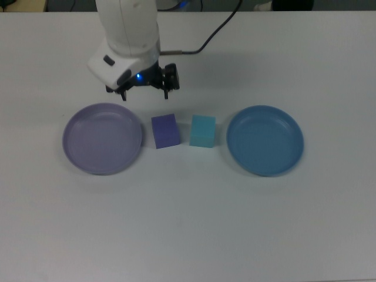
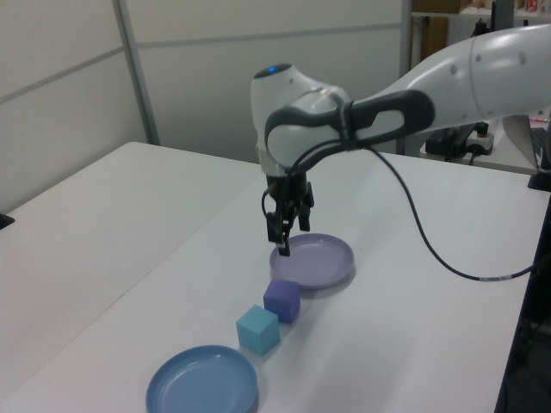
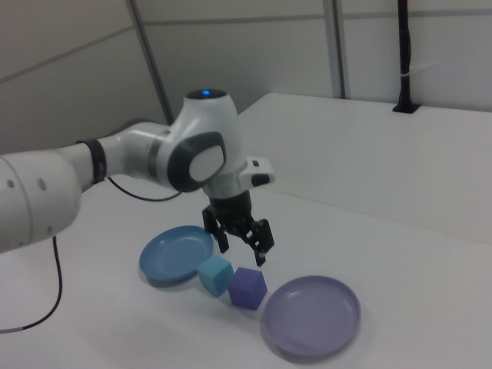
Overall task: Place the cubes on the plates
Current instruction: 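Lower the gripper over the dark purple cube, then close the gripper on the dark purple cube and lift it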
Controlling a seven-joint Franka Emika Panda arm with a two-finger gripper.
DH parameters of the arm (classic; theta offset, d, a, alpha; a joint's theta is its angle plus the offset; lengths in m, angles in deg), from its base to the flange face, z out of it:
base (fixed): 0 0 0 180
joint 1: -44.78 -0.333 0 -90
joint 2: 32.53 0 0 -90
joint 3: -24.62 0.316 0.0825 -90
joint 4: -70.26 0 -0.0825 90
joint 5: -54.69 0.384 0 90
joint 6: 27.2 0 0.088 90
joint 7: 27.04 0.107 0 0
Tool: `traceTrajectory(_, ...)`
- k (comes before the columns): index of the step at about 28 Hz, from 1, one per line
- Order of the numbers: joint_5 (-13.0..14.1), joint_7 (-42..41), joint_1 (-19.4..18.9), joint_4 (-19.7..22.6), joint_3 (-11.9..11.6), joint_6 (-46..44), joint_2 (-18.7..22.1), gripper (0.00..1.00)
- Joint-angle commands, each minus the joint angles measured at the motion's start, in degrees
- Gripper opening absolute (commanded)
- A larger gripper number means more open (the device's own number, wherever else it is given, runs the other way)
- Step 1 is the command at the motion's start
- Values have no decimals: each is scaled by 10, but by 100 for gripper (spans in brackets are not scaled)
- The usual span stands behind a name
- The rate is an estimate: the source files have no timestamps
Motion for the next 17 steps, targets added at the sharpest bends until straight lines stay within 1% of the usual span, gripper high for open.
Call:
traceTrajectory(1,-18,-9,-19,-3,0,12,-29,100)
traceTrajectory(5,-29,-8,-31,1,0,13,-41,100)
traceTrajectory(9,-35,-7,-34,5,0,14,-51,100)
traceTrajectory(13,-40,2,-44,5,0,32,-68,100)
traceTrajectory(15,-51,10,-46,5,0,41,-77,100)
traceTrajectory(16,-63,22,-46,5,0,48,-86,100)
traceTrajectory(17,-69,28,-49,5,0,51,-89,100)
